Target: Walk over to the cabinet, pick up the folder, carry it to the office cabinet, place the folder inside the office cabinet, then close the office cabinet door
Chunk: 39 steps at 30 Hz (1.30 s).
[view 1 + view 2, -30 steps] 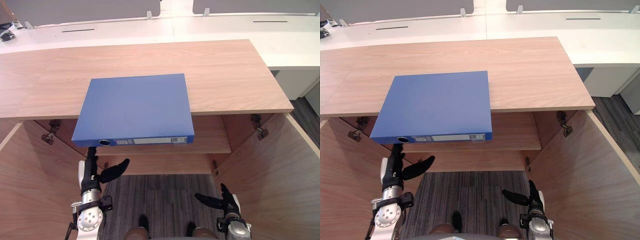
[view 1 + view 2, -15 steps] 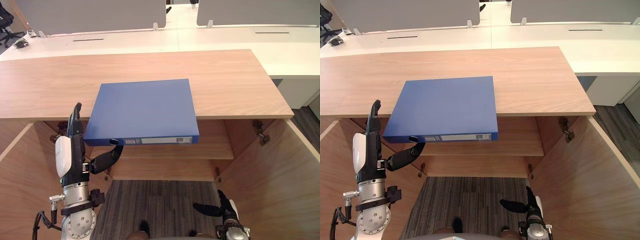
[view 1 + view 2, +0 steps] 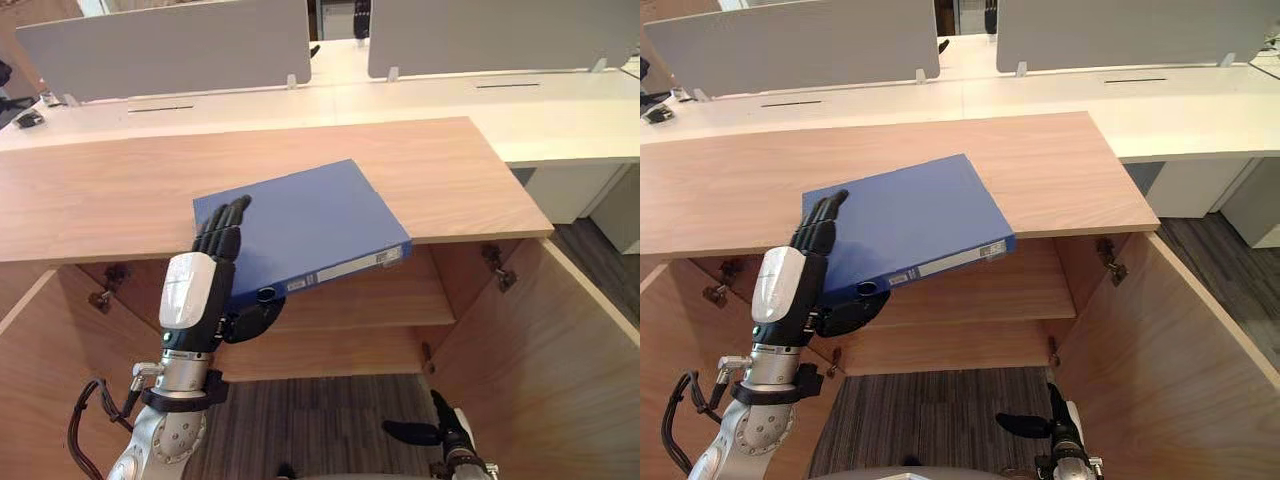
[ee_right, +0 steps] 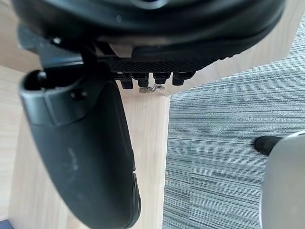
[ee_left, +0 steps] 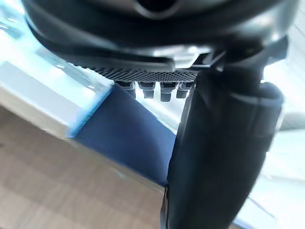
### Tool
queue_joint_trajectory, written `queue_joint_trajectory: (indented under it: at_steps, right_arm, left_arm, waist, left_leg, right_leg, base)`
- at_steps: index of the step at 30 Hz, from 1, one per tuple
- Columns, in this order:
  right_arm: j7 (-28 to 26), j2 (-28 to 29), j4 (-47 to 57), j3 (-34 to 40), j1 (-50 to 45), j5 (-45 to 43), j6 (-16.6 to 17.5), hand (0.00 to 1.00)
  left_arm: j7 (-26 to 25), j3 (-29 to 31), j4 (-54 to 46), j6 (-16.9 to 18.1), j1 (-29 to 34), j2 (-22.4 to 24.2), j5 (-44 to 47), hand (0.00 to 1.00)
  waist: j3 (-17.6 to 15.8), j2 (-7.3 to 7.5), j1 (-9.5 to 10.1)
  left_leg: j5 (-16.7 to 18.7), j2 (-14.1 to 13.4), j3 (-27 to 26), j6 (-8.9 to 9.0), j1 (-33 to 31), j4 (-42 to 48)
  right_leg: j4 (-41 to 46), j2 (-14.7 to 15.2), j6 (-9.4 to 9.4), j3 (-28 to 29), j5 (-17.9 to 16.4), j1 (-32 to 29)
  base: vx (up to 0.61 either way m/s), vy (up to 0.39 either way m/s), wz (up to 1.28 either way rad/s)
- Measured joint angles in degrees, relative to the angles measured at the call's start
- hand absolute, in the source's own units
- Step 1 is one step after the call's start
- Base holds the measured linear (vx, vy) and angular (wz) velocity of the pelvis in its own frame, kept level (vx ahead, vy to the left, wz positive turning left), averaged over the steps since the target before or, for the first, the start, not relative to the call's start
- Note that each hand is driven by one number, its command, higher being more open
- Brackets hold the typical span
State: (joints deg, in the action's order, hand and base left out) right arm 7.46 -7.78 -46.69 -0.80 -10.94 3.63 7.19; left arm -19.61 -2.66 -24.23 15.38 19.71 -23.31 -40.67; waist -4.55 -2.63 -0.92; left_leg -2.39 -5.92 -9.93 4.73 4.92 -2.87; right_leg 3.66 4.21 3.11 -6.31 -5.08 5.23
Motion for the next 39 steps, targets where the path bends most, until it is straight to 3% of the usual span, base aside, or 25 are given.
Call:
queue_joint_trajectory:
  at_steps: [6,11,18,22,29,35,39]
  right_arm:
    - [-0.85,-0.07,0.19,0.36,-0.10,-0.01,-0.02,1.00]
    - [-1.60,-0.06,0.58,0.50,-0.59,-0.08,-0.06,1.00]
    - [-2.53,0.22,3.68,0.65,-1.47,-0.27,-0.57,1.00]
    - [-2.40,2.60,14.84,2.14,-3.46,-2.81,-0.62,1.00]
    - [-1.76,8.22,40.35,2.85,-6.88,-9.18,0.99,1.00]
    - [-3.08,10.49,61.07,2.75,-9.40,-20.77,5.67,1.00]
    - [-5.39,10.30,69.11,3.34,-10.19,-27.01,7.91,1.00]
  left_arm:
    - [3.69,-1.30,0.97,-0.62,-3.16,-1.87,-3.58,0.00]
    - [3.88,-1.06,0.89,-1.15,-6.72,-3.71,-7.86,0.00]
    - [5.63,0.70,-3.21,-1.80,-7.17,-3.64,-8.15,0.00]
    - [6.74,0.80,-5.62,-1.82,-6.76,-2.01,-5.23,0.00]
    - [7.00,0.98,-14.10,-0.46,-4.49,6.41,5.26,0.00]
    - [5.62,0.98,-18.58,0.16,-3.97,11.55,16.59,0.00]
    - [4.85,0.97,-19.64,0.72,-3.65,13.29,26.80,0.00]
  waist:
    - [0.09,0.16,-0.31]
    - [0.58,0.37,-0.37]
    - [1.73,0.47,-0.38]
    - [1.39,0.97,-0.68]
    - [-0.12,1.78,-1.24]
    - [-1.65,1.83,-1.72]
    - [-1.69,1.79,-2.37]
  left_leg:
    - [0.02,0.01,-1.52,0.01,1.07,-0.96]
    - [0.03,0.01,-1.93,0.02,1.49,-1.38]
    - [0.03,0.10,-2.71,0.01,2.17,-2.10]
    - [0.04,0.11,-2.86,0.00,2.19,-2.10]
    - [0.47,0.18,-4.79,-0.25,2.61,-2.09]
    - [1.23,0.23,-6.69,-0.25,3.42,-1.91]
    - [1.64,0.25,-7.29,-0.29,3.77,-1.90]
  right_leg:
    - [-0.09,-0.10,-0.02,1.50,0.05,-0.12]
    - [-0.09,-0.16,-0.02,1.95,0.05,-0.16]
    - [-0.28,-0.20,0.06,2.63,0.14,-0.17]
    - [-0.28,-0.19,0.04,2.73,0.22,-0.26]
    - [-0.63,-0.21,0.14,4.58,0.81,-0.72]
    - [-0.63,-0.21,0.30,6.26,0.92,-0.81]
    - [-0.63,-0.22,0.40,6.87,0.97,-0.82]
  base:
    - [0.02,0.003,-0.13]
    - [-0.01,-0.003,-0.04]
    - [0.00,0.000,-0.06]
    - [0.00,-0.001,-0.02]
    - [-0.01,0.007,-0.13]
    - [0.00,0.004,-0.15]
    - [0.02,-0.004,-0.10]
